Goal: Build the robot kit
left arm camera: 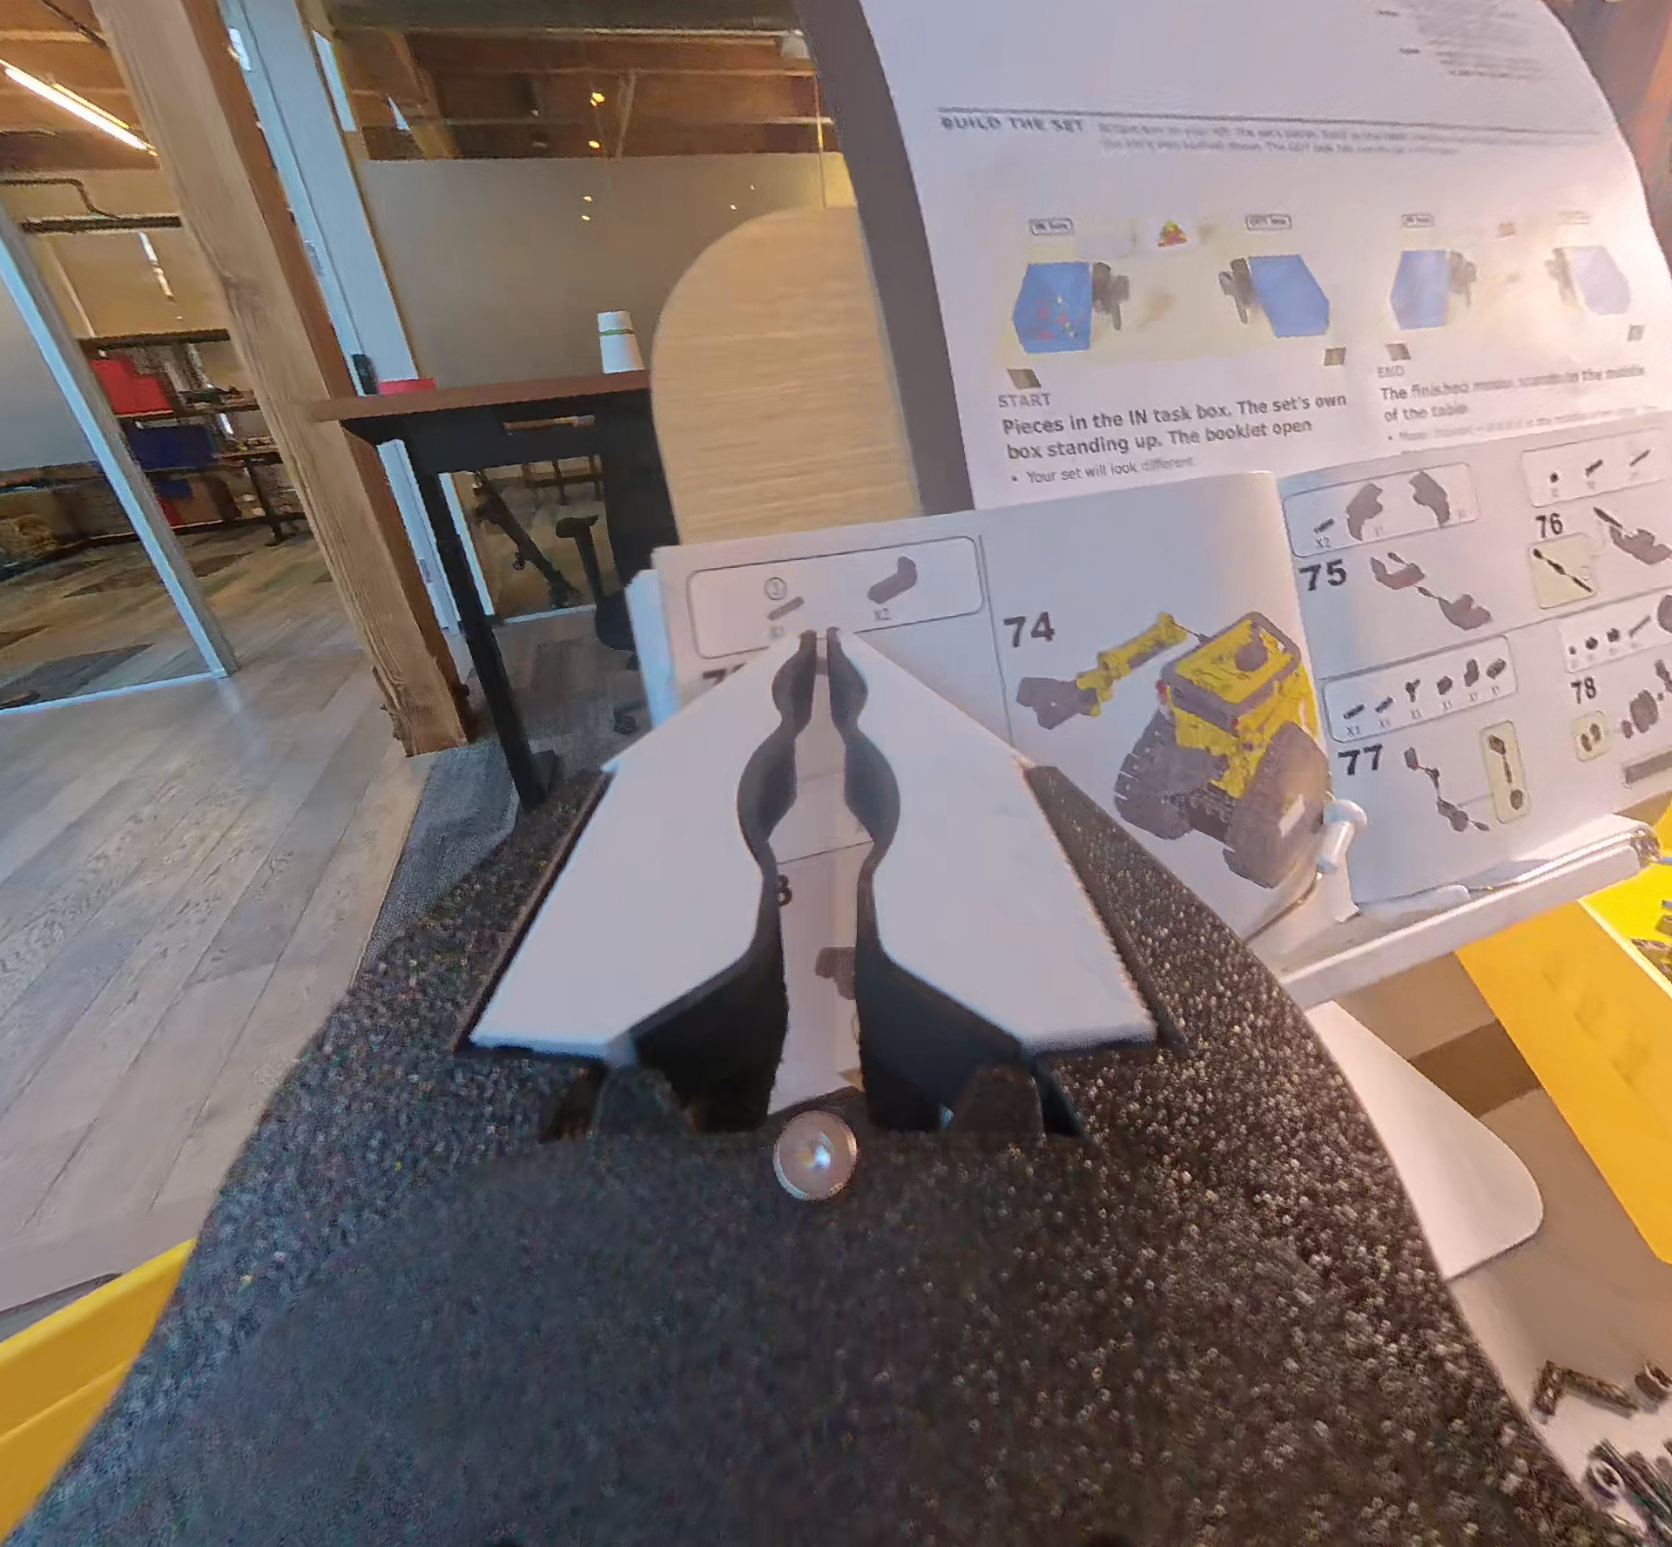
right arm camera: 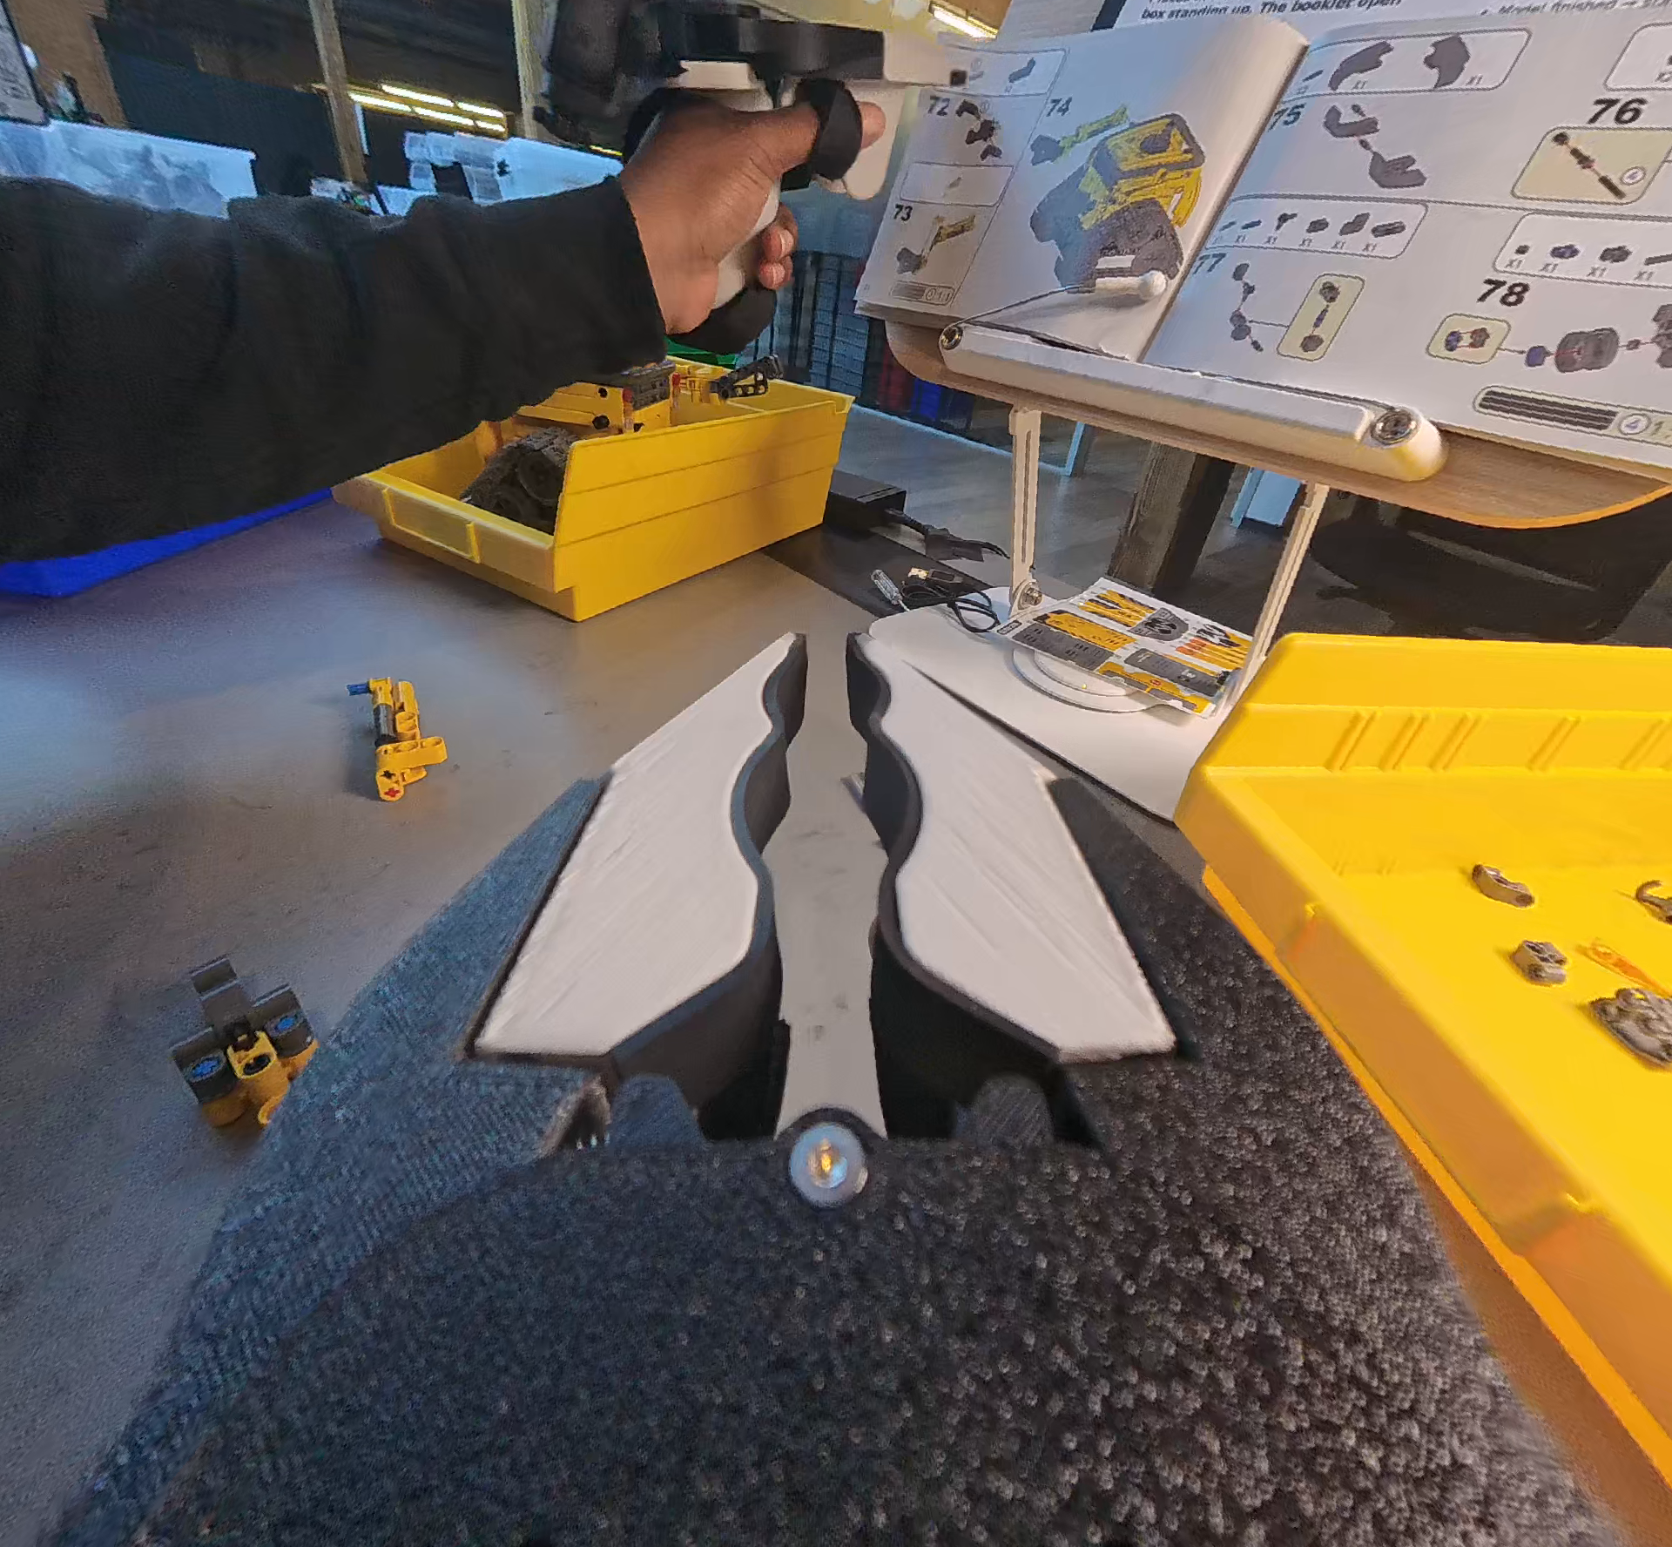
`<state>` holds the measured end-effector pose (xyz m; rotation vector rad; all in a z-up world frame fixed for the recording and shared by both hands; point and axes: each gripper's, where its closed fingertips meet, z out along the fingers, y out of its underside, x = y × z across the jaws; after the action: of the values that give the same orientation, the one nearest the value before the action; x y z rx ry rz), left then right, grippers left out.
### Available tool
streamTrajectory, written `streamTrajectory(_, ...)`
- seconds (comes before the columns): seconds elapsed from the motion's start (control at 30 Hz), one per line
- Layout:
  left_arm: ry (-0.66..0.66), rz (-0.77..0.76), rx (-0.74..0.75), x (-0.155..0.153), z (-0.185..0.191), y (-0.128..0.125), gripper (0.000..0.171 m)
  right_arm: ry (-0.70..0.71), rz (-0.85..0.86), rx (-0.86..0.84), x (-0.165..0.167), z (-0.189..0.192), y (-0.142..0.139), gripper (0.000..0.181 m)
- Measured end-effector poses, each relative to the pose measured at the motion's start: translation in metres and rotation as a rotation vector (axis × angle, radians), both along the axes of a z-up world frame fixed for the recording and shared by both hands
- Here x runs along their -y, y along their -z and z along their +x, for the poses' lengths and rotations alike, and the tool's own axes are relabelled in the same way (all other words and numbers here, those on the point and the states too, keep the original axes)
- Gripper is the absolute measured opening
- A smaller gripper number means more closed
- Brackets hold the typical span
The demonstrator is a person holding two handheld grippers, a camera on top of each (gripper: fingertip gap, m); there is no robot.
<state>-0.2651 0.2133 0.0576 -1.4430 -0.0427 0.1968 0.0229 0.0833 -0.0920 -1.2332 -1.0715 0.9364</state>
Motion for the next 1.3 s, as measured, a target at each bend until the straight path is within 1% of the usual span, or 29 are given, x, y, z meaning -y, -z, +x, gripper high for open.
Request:
streamTrajectory(0.17, 0.053, -0.022, -0.046, 0.0, 0.025, 0.003, 0.003, 0.003, 0.006, 0.01, 0.0, 0.0, 0.001, 0.01)
streamTrajectory(0.23, 0.097, -0.034, -0.051, 0.008, 0.039, 0.005, 0.007, 0.029, -0.003, 0.014, -0.005, 0.002, 0.002, 0.012)
streamTrajectory(0.3, 0.179, -0.047, -0.04, 0.023, 0.061, 0.009, 0.013, 0.061, -0.019, 0.023, -0.013, 0.005, 0.004, 0.015)
streamTrajectory(0.37, 0.294, -0.075, -0.033, 0.048, 0.092, 0.017, 0.021, 0.102, -0.028, 0.034, -0.022, 0.009, 0.006, 0.016)
streamTrajectory(0.43, 0.393, -0.117, -0.038, 0.08, 0.121, 0.031, 0.027, 0.133, -0.04, 0.047, -0.03, 0.014, 0.008, 0.017)
streamTrajectory(0.53, 0.491, -0.219, -0.051, 0.132, 0.157, 0.068, 0.031, 0.163, -0.067, 0.077, -0.04, 0.018, 0.014, 0.018)
streamTrajectory(0.63, 0.493, -0.337, -0.072, 0.18, 0.172, 0.117, 0.035, 0.165, -0.095, 0.127, -0.045, 0.018, 0.025, 0.021)
streamTrajectory(0.7, 0.477, -0.398, -0.066, 0.209, 0.176, 0.149, 0.036, 0.144, -0.106, 0.211, -0.044, 0.015, 0.04, 0.021)
streamTrajectory(0.77, 0.459, -0.428, -0.063, 0.23, 0.176, 0.173, 0.035, 0.095, -0.093, 0.354, -0.044, 0.007, 0.057, 0.022)
streamTrajectory(0.83, 0.441, -0.471, -0.076, 0.24, 0.171, 0.192, 0.037, 0.031, -0.067, 0.526, -0.05, -0.003, 0.076, 0.021)
streamTrajectory(0.87, 0.429, -0.497, -0.1, 0.241, 0.167, 0.198, 0.038, -0.047, -0.083, 0.592, -0.047, -0.011, 0.083, 0.021)
streamTrajectory(0.93, 0.418, -0.532, -0.156, 0.241, 0.16, 0.203, 0.04, -0.201, -0.077, 0.701, -0.04, -0.028, 0.094, 0.021)
streamTrajectory(1.0, 0.412, -0.549, -0.196, 0.242, 0.155, 0.206, 0.04, -0.298, 0.002, 0.8, -0.041, -0.04, 0.104, 0.021)
streamTrajectory(1.07, 0.4, -0.566, -0.237, 0.245, 0.15, 0.211, 0.039, -0.345, 0.018, 0.896, -0.046, -0.047, 0.113, 0.021)
streamTrajectory(1.13, 0.379, -0.576, -0.272, 0.248, 0.143, 0.213, 0.038, -0.372, 0.015, 0.917, -0.048, -0.054, 0.115, 0.021)
streamTrajectory(1.2, 0.369, -0.577, -0.272, 0.247, 0.138, 0.213, 0.038, -0.399, -0.008, 0.961, -0.047, -0.052, 0.119, 0.02)
streamTrajectory(1.3, 0.375, -0.561, -0.248, 0.247, 0.136, 0.211, 0.037, -0.397, -0.01, 0.965, -0.05, -0.052, 0.119, 0.019)
